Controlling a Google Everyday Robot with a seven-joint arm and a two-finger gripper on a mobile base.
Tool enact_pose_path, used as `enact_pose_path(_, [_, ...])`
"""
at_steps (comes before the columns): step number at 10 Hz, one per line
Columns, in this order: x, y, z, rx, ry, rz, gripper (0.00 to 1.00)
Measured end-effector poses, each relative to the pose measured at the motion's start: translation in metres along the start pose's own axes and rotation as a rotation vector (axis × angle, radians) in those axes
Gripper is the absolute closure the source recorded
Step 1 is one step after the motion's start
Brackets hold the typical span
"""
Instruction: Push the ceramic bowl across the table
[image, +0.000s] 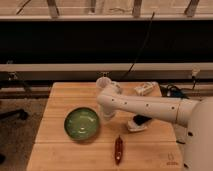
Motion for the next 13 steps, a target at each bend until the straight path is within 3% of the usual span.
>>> enact_pose_path(13, [-0.016,-0.016,0.003,0.002,-0.032,-0.071,1.0])
